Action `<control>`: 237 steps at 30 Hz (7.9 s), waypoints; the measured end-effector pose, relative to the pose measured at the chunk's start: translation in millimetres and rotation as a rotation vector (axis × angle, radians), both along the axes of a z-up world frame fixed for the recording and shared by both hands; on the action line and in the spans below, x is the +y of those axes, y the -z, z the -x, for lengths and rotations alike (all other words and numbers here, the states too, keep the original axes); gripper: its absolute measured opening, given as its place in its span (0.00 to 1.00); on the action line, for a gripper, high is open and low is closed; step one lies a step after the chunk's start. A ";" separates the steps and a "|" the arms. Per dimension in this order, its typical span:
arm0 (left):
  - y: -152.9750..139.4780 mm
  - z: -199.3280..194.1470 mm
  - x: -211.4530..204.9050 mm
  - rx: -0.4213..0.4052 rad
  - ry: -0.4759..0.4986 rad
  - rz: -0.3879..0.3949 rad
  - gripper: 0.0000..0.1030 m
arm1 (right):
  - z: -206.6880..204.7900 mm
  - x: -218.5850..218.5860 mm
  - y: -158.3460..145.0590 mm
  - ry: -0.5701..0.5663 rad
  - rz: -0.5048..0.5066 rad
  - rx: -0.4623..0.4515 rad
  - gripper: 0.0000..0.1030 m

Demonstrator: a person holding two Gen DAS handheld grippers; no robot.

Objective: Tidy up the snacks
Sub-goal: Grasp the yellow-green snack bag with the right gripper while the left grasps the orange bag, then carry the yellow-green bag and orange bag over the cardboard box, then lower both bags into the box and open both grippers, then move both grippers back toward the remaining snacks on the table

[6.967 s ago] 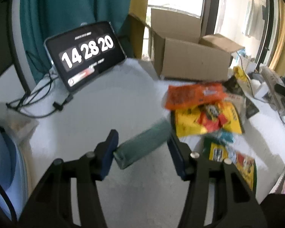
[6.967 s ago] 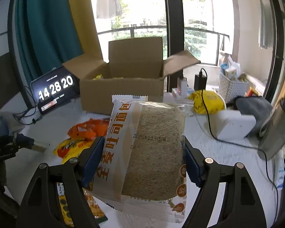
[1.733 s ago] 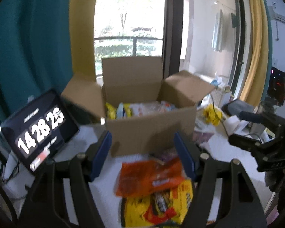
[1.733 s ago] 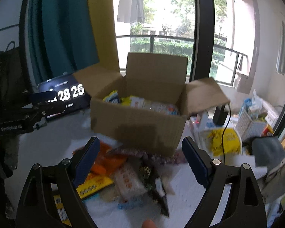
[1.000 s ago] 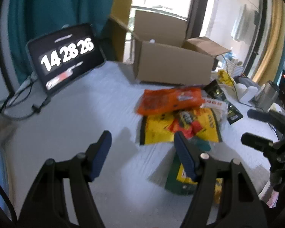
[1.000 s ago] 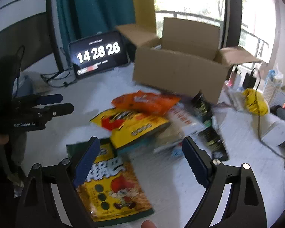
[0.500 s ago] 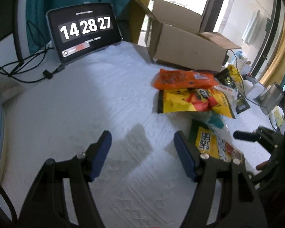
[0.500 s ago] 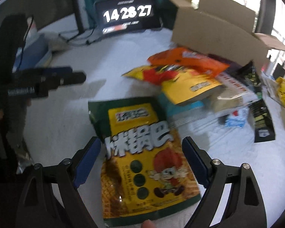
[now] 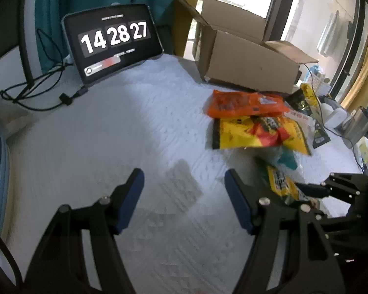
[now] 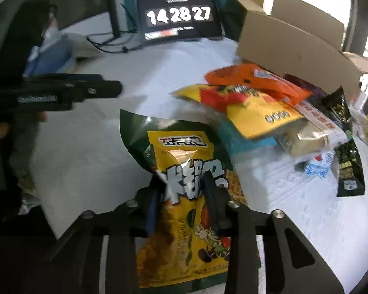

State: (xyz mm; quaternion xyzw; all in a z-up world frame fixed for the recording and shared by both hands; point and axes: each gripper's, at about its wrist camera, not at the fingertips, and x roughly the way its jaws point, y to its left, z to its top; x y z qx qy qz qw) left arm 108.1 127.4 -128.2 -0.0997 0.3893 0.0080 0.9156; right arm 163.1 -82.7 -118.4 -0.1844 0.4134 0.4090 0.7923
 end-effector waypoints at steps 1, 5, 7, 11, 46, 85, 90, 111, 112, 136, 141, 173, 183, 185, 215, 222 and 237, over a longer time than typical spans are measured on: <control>-1.1 -1.2 -1.1 -0.001 0.002 -0.005 0.67 | 0.7 -1.8 -5.5 -0.017 -0.033 0.015 0.31; -8.8 -6.4 -8.0 -0.008 0.014 -0.032 0.67 | 6.5 -1.1 -31.3 -0.071 -0.132 0.017 0.30; -11.9 -9.6 -10.0 -0.010 0.016 -0.040 0.67 | 8.1 -2.9 -46.1 -0.083 -0.177 0.003 0.30; -21.5 -16.5 -18.5 -0.028 0.034 -0.071 0.67 | 4.8 -8.3 -70.1 -0.077 -0.247 -0.035 0.30; 0.4 -179.4 -116.5 0.085 0.533 -0.413 0.68 | -125.3 -133.8 -80.2 0.391 -0.264 -0.191 0.28; -63.8 -139.8 -36.3 -0.113 0.383 0.051 0.26 | -119.8 -123.3 -112.0 0.391 -0.258 -0.266 0.24; -90.4 -140.0 -27.7 -0.189 0.321 0.100 0.26 | -121.9 -117.5 -127.8 0.368 -0.273 -0.305 0.24; -146.0 -212.2 -68.0 -0.344 0.313 0.038 0.26 | -168.8 -125.2 -165.8 0.365 -0.347 -0.418 0.24; -145.9 -217.8 -70.7 -0.343 0.315 0.040 0.26 | -173.3 -127.4 -166.4 0.370 -0.353 -0.421 0.24; -116.8 -313.7 -107.0 -0.330 0.351 0.061 0.83 | -227.2 -136.4 -154.9 0.454 -0.309 -0.402 0.24; -121.8 -315.7 -88.3 -0.318 0.279 0.002 0.83 | -232.3 -116.8 -161.5 0.434 -0.310 -0.418 0.24; -163.0 -303.3 23.1 -0.428 0.050 0.132 0.83 | -377.3 -8.2 -69.4 0.530 -0.092 -0.153 0.26; -165.4 -301.4 15.1 -0.411 0.074 0.123 0.83 | -330.6 -20.1 -106.1 0.476 -0.189 -0.218 0.70; -165.8 -301.1 14.1 -0.409 0.076 0.125 0.83 | -321.2 -17.9 -106.1 0.430 -0.188 -0.212 0.61; -174.8 -259.2 -36.7 -0.400 0.162 0.050 0.84 | -254.7 -52.1 -141.6 0.487 -0.184 -0.219 0.43; -169.5 -232.2 -60.9 -0.372 0.204 0.001 0.84 | -226.6 -78.8 -141.9 0.493 -0.196 -0.223 0.52; -83.2 -192.3 -80.7 -0.191 0.301 -0.043 0.84 | -181.6 -129.1 -88.5 0.506 -0.184 -0.140 0.52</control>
